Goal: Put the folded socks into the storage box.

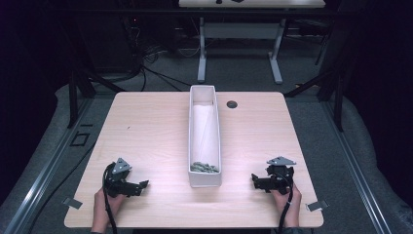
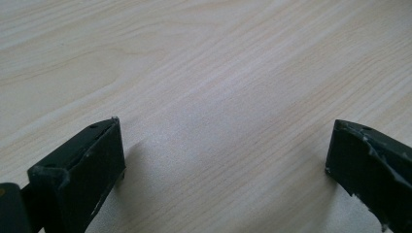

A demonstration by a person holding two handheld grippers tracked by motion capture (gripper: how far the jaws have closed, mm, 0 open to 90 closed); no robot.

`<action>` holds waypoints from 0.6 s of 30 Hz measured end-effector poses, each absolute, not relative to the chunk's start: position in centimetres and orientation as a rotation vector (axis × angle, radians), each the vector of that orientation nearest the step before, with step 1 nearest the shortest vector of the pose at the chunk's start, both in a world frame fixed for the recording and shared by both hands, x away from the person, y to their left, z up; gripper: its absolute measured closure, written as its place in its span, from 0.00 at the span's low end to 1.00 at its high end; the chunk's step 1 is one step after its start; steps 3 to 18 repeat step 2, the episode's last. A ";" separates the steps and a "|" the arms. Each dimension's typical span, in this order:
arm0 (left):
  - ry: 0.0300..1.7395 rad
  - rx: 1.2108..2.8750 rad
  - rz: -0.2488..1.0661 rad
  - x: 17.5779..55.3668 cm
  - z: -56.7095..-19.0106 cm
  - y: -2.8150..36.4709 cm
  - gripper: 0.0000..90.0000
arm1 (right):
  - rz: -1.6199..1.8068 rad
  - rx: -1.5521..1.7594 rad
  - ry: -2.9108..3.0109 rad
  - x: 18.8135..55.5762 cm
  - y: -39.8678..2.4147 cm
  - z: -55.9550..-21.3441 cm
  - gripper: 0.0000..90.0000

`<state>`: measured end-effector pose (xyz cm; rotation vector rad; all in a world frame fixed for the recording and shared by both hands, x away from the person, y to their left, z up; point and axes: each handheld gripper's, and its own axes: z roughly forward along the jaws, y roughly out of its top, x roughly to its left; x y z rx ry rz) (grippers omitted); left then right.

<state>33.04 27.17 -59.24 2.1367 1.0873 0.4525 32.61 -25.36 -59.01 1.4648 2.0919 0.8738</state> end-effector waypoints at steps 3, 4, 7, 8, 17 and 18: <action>1.087 2.137 0.452 33.0 -59.2 27.2 0.00 | 0.874 1.466 2.091 32.6 -25.3 -59.0 0.00; 1.087 2.137 0.452 33.0 -59.2 27.2 0.00 | 0.874 1.466 2.091 32.6 -25.3 -59.0 0.00; 1.087 2.137 0.452 33.0 -59.2 27.2 0.00 | 0.874 1.466 2.091 32.6 -25.3 -59.0 0.00; 1.087 2.137 0.452 33.0 -59.2 27.2 0.00 | 0.874 1.466 2.091 32.6 -25.3 -59.0 0.00; 1.087 2.137 0.452 33.0 -59.2 27.2 0.00 | 0.874 1.466 2.091 32.6 -25.3 -59.0 0.00; 1.087 2.137 0.452 33.0 -59.2 27.2 0.00 | 0.874 1.466 2.091 32.6 -25.3 -59.0 0.00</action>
